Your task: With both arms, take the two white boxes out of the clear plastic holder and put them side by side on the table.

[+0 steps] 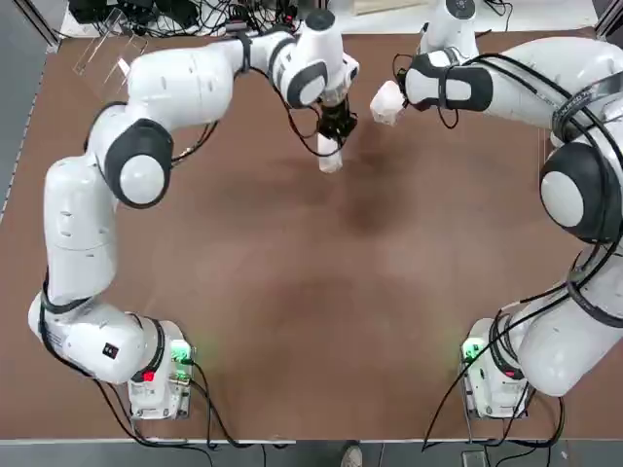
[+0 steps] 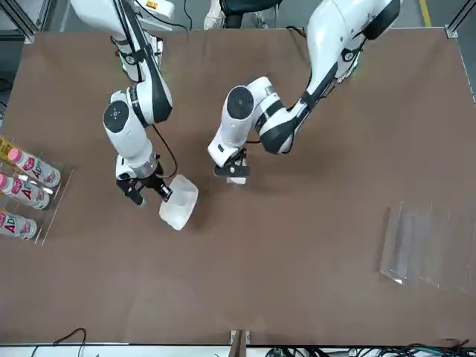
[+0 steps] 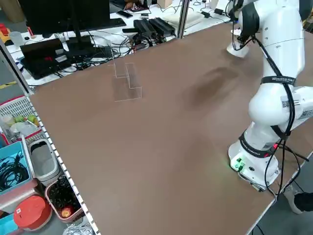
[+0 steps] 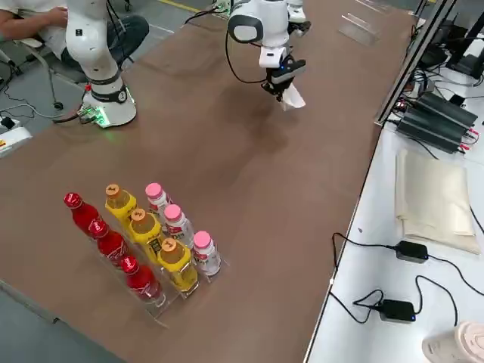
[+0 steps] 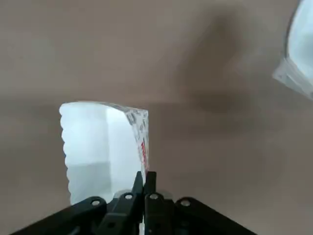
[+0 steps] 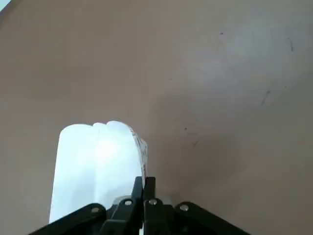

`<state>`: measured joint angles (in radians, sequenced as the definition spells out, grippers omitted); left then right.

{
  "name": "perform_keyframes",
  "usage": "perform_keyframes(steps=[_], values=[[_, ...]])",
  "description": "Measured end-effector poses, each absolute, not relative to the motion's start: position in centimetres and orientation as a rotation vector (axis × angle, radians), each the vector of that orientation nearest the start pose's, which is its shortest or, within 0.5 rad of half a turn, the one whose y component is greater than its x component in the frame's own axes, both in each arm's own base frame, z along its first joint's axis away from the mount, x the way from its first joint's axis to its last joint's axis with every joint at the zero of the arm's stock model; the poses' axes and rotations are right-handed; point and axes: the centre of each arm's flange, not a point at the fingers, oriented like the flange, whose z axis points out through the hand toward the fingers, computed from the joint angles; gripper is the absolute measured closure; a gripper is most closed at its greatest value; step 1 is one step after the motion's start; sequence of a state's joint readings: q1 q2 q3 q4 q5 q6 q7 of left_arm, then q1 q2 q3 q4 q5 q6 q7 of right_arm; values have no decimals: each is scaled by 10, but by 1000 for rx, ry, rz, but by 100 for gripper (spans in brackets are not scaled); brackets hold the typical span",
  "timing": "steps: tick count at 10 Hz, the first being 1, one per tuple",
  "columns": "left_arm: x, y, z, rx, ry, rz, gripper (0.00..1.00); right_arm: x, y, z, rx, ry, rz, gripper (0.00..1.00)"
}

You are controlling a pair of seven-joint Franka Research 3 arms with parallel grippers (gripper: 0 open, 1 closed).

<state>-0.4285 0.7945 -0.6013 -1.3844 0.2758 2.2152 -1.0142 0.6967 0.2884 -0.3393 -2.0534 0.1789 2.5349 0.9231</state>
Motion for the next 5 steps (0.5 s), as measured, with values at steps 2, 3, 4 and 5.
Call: perform_keyframes(steps=[2,3,4,5], values=[[466,-598,282,-3437,-47,12,97,571,212,322,-2755,1148,-220,98],[460,-609,263,-3426,-39,-32,91,573,207,321,-2702,1261,-211,98],[452,-618,251,-3422,-59,-62,87,576,198,321,-2638,1382,-204,98],[450,-623,249,-3434,-111,-80,74,579,189,320,-2558,1520,-197,98]])
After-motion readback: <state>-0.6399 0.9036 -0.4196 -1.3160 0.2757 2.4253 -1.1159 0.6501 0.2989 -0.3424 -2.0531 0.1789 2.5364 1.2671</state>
